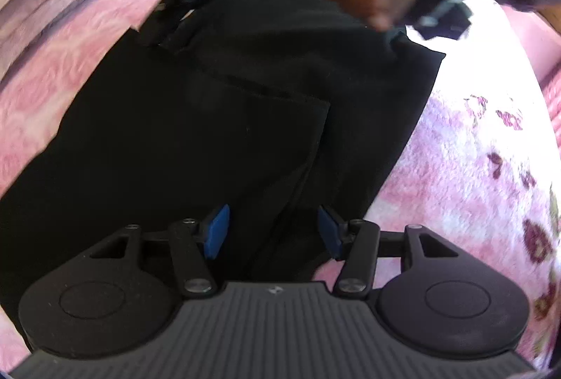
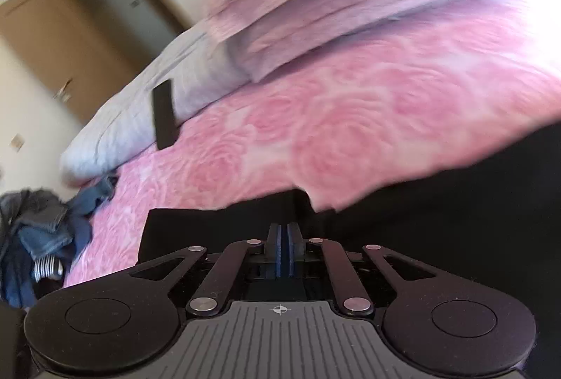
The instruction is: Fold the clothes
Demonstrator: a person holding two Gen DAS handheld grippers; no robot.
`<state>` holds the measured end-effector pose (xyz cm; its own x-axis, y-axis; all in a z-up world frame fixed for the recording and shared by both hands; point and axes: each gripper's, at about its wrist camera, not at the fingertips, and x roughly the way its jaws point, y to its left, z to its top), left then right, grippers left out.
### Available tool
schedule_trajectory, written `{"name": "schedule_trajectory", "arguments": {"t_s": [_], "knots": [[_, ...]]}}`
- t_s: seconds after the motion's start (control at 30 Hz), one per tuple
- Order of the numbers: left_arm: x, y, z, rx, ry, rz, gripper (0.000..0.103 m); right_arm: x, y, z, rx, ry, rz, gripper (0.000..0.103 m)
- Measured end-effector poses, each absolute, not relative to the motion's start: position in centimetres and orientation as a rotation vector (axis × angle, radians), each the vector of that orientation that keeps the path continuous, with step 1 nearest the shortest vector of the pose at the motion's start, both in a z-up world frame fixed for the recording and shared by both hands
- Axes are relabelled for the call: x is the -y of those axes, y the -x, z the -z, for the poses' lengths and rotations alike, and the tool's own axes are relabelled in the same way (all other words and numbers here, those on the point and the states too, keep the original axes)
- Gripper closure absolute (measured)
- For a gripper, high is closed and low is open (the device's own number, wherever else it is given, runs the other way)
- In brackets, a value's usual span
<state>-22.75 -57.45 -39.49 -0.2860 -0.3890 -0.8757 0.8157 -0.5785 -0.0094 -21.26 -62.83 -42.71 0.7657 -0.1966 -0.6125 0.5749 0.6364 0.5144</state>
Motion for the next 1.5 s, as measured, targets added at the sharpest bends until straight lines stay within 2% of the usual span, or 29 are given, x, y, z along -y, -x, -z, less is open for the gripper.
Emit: {"name": "schedule_trajectory", "arguments": {"t_s": [0.07,0.1,0.3,0.43,0.63,0.93,1.13,1.33,1.5], "knots": [[57.0,23.0,39.4,-0.592,-1.156,1.938,0.053,63.3,20.2,43.5,-0.564,-0.754,0.431,0.049],[56.9,23.0,39.4,-0.594,-1.158,1.937,0.053,63.4,19.8,43.8,-0.568,-0.754,0.414,0.044],[57.2,22.5,39.5,-0.612,-1.156,1.955,0.053,60.9,20.5,43.0,-0.559,-0.777,0.268,0.045],[57.2,22.5,39.7,-0.600,-1.160,1.970,0.051,61.0,22.2,43.2,-0.530,-0.812,0.415,0.045],[57.2,22.1,39.9,-0.600,-1.148,1.980,0.051,62.5,19.4,44.7,-0.533,-0.882,0.276,0.045],[57.1,21.9,40.1,-0.596,-1.138,1.976,0.048,60.2,18.4,41.5,-0.494,-0.745,0.139,0.045],[56.7,21.8,40.2,-0.596,-1.133,1.976,0.048,63.7,20.2,38.2,-0.344,-0.679,0.276,0.044],[56.9,21.5,40.2,-0.599,-1.126,1.980,0.046,64.8,22.9,41.6,-0.505,-0.789,0.372,0.044],[56.5,21.4,40.2,-0.600,-1.113,1.984,0.046,64.1,22.0,45.1,-0.650,-0.834,0.344,0.044]]}}
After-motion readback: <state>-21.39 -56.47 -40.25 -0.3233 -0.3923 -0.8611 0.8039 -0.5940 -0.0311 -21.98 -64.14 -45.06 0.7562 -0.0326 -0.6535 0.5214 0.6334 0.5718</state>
